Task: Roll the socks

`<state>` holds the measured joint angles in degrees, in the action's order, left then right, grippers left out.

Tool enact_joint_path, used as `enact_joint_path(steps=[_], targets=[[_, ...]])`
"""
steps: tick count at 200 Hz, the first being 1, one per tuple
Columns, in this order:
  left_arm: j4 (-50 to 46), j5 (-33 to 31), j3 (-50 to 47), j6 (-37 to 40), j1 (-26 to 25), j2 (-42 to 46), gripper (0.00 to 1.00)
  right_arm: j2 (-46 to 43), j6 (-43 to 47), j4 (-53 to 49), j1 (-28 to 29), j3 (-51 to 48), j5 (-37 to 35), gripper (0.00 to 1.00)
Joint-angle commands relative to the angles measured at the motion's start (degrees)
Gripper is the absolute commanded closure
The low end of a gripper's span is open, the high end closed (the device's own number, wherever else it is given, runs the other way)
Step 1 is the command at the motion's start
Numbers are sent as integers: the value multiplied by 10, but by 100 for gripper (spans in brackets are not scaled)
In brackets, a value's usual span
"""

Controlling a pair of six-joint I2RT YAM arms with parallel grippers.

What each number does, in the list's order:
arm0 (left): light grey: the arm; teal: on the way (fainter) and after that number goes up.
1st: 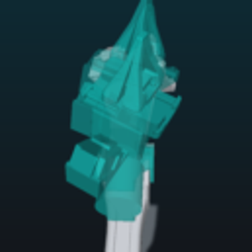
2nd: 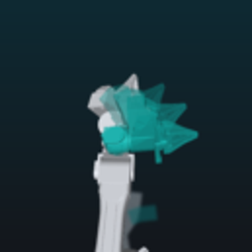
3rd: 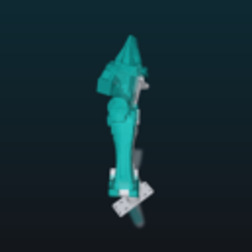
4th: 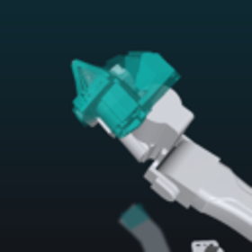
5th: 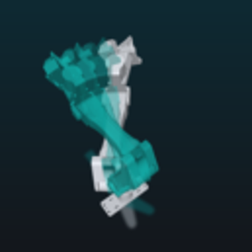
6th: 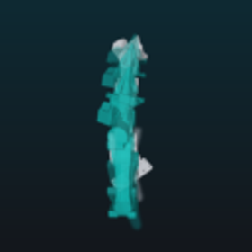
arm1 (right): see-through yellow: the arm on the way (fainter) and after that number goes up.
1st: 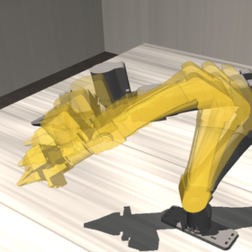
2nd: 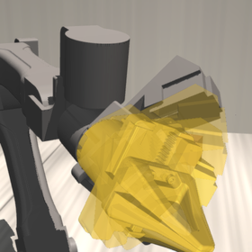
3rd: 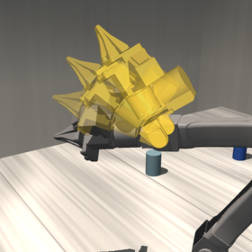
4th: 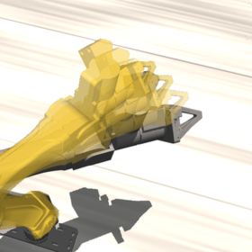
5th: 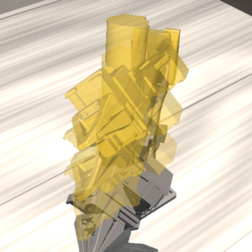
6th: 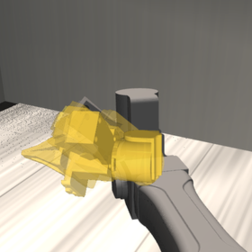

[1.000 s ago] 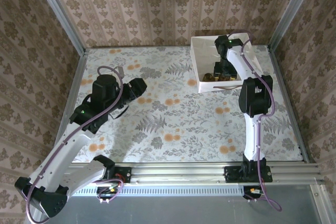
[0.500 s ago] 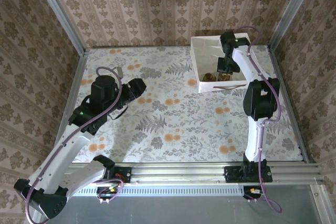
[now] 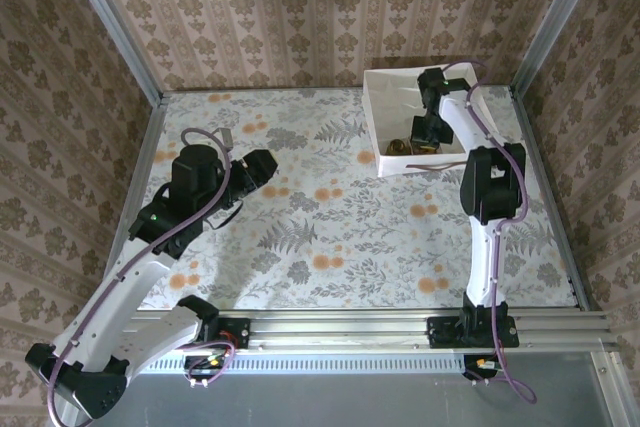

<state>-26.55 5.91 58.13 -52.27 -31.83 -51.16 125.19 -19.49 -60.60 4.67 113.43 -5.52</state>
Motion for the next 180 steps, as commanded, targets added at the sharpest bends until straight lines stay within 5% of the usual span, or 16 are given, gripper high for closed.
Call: enact_joint_path(steps=[1, 52, 127, 180], targets=[[1, -8, -1, -6, -2, 0, 37, -101, -8, 64, -2, -26, 8, 93], [16, -1, 4, -6, -1, -15, 37, -77, -21, 71, 7, -39, 68, 90], [4, -1, 1, -7, 0, -5, 37, 19, -28, 49, 2, -36, 61, 94], [-3, -2, 4, -6, 7, -1, 37, -115, -28, 105, 1, -74, 7, 94]])
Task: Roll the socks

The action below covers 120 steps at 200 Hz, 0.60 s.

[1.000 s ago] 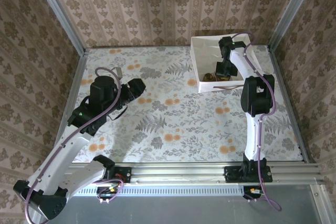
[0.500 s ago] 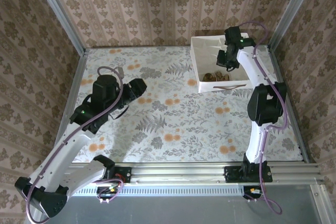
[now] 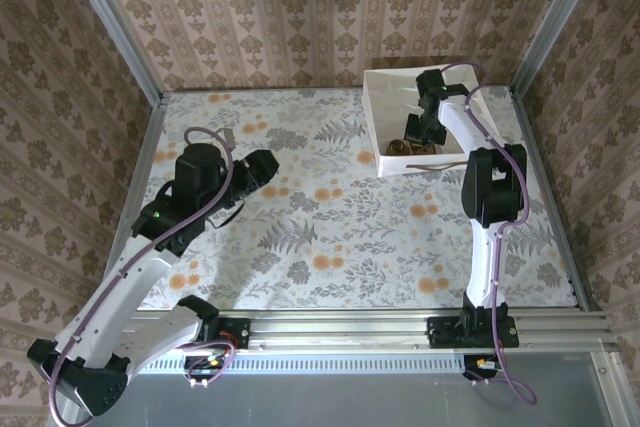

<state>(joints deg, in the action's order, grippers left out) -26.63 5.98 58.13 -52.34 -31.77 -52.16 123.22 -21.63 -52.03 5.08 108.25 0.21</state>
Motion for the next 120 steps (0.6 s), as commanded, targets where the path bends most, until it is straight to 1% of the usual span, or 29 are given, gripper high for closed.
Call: enact_joint_path(steps=[1, 10, 17, 23, 31, 37, 39, 42, 43, 45, 46, 49, 53, 60, 63, 67, 75, 87, 99, 101, 103, 108, 120], targets=[[-3, -2, 5, -6, 7, 9, 37, -100, -7, 21, -3, -24, -52, 94], [-4, -2, 6, -6, 9, 8, 37, -135, -9, 33, -3, -39, -76, 91], [-4, -1, 7, -6, 11, 7, 36, -165, -10, 48, -3, -59, -91, 84], [-6, 0, 9, -5, 14, 7, 35, -192, -11, 63, -3, -80, -101, 77], [-12, 0, 12, -6, 19, 6, 34, -230, -12, 83, -4, -111, -116, 66], [-19, -1, 16, -7, 23, 7, 30, -258, -13, 98, -4, -138, -127, 56], [-21, -2, 17, -7, 25, 6, 28, -271, -13, 106, -5, -152, -133, 53], [-26, -2, 18, -8, 28, 7, 22, -282, -13, 111, -4, -161, -136, 50], [-26, -2, 18, -8, 29, 7, 19, -287, -13, 114, -4, -166, -138, 49], [-29, -2, 19, -8, 31, 7, 7, -298, -13, 119, -4, -175, -142, 46], [-30, -2, 19, -9, 32, 7, 4, -301, -12, 122, -4, -181, -143, 45], [-32, -2, 20, -9, 36, 8, 0, -318, -12, 130, -5, -195, -151, 41], [-38, -2, 21, -10, 41, 9, 0, -337, -11, 142, -4, -217, -160, 38], [-48, -3, 22, -12, 52, 11, 0, -378, -12, 163, -4, -257, -186, 34], [-52, -3, 22, -13, 52, 13, 0, -394, -13, 172, -4, -272, -198, 34], [-57, -2, 21, -13, 72, 15, 0, -414, -14, 185, -4, -292, -214, 34], [-65, 2, 18, -10, 89, 20, 0, -462, -14, 209, -4, -341, -248, 36], [-79, -2, 10, -5, 113, 30, 0, -520, -11, 270, -5, -419, -294, 38], [-115, -17, 6, 2, 137, 34, 0, -567, -13, 312, -4, -489, -332, 33], [-123, -20, 6, 3, 141, 35, 0, -573, -14, 314, -3, -499, -337, 27], [-131, -24, 5, 3, 144, 34, 0, -582, -17, 316, -3, -511, -343, 4], [-150, -38, 5, 5, 152, 34, 0, -592, -20, 316, -4, -526, -349, 0], [-205, -93, 5, -2, 161, 35, 0, -620, -38, 314, -4, -572, -367, 0]])
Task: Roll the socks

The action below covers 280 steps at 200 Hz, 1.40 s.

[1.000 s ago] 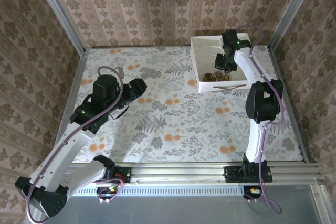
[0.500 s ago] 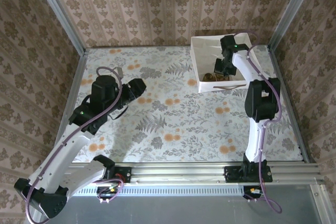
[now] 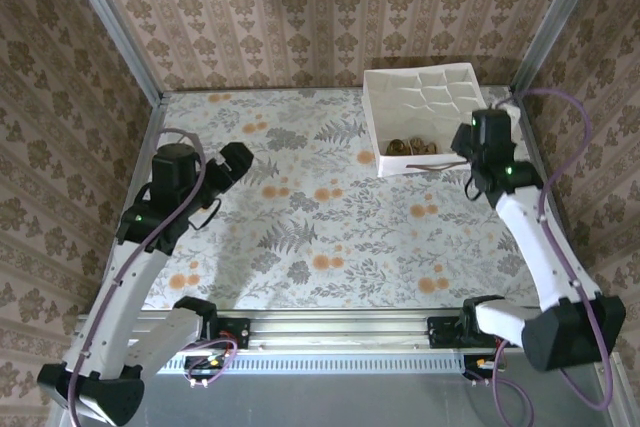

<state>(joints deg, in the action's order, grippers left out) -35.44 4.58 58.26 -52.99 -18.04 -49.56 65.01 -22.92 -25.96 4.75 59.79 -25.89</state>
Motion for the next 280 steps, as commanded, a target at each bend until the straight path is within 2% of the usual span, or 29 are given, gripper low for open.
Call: enact_joint_path(steps=[1, 19, 32, 39, 57, 82, 104, 124, 139, 162, 188, 211, 218, 229, 248, 264, 280], targets=[[-122, -86, 4, 4, 24, 9, 0, -40, -26, 53, -1, -92, -107, 0], [-191, -215, -11, -23, 25, 21, 0, -83, -34, 68, -1, -171, -95, 0], [-231, -303, -33, -37, 26, 33, 0, -117, 48, 173, 3, -261, -41, 0], [-249, -343, -47, -47, 26, 38, 0, -129, 80, 221, 11, -299, -36, 0], [-147, -379, -123, 97, 25, 78, 0, -127, 159, 335, 27, -371, -11, 0], [-84, -438, -195, 190, 27, 116, 0, -61, 183, 434, 27, -395, 67, 0], [-39, -442, -230, 264, 29, 112, 0, 28, 211, 552, 27, -395, 120, 0], [-7, -426, -252, 277, 38, 111, 0, 105, 233, 647, 19, -374, 160, 0], [6, -421, -262, 275, 45, 111, 0, 157, 261, 668, 19, -349, 169, 0], [6, -413, -263, 277, 54, 112, 0, 179, 252, 699, 8, -358, 176, 0], [17, -403, -267, 299, 63, 123, 0, 183, 254, 793, 4, -407, 191, 0], [58, -386, -285, 324, 77, 138, 0, 216, 244, 810, -4, -405, 197, 0], [78, -382, -293, 333, 81, 142, 0, 237, 240, 833, -6, -399, 179, 0], [106, -379, -305, 347, 87, 145, 0, 223, 222, 759, -11, -375, 164, 0], [153, -376, -318, 379, 97, 134, 0, 226, 216, 755, -18, -369, 170, 0], [232, -361, -342, 428, 106, 122, 0, 227, 216, 758, -19, -369, 172, 0], [356, -331, -391, 462, 119, 112, 0, 226, 216, 759, -19, -370, 172, 0]])
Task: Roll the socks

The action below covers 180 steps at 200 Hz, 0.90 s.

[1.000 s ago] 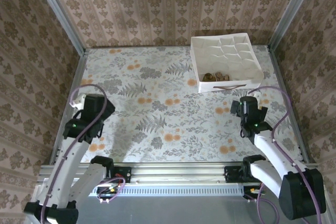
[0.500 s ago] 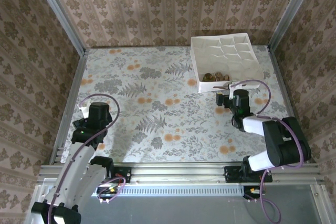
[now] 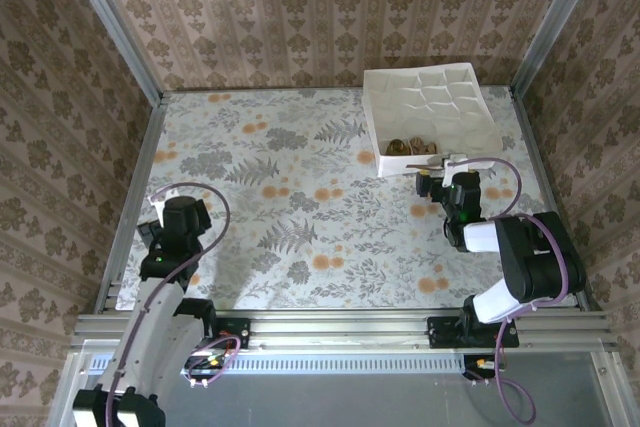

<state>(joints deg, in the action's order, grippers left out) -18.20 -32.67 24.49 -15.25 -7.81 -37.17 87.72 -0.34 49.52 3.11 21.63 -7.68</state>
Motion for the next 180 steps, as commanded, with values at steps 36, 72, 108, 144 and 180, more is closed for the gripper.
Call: enact_joint_path(steps=[36, 72, 108, 144, 180], targets=[[441, 65, -145, 80, 42, -93, 0, -1, -10, 6, -3, 10, -10, 0], [560, 107, -112, 114, 50, -268, 0, -1, -10, 7, -3, 10, -10, 0], [648, 141, -58, 128, 57, -398, 0, -1, -10, 7, -3, 10, -10, 0], [699, 214, -47, 141, 67, -469, 0, 0, -10, 6, -3, 11, -10, 0], [838, 215, -98, 142, 69, -514, 0, 0, -10, 7, -3, 11, -10, 0]])
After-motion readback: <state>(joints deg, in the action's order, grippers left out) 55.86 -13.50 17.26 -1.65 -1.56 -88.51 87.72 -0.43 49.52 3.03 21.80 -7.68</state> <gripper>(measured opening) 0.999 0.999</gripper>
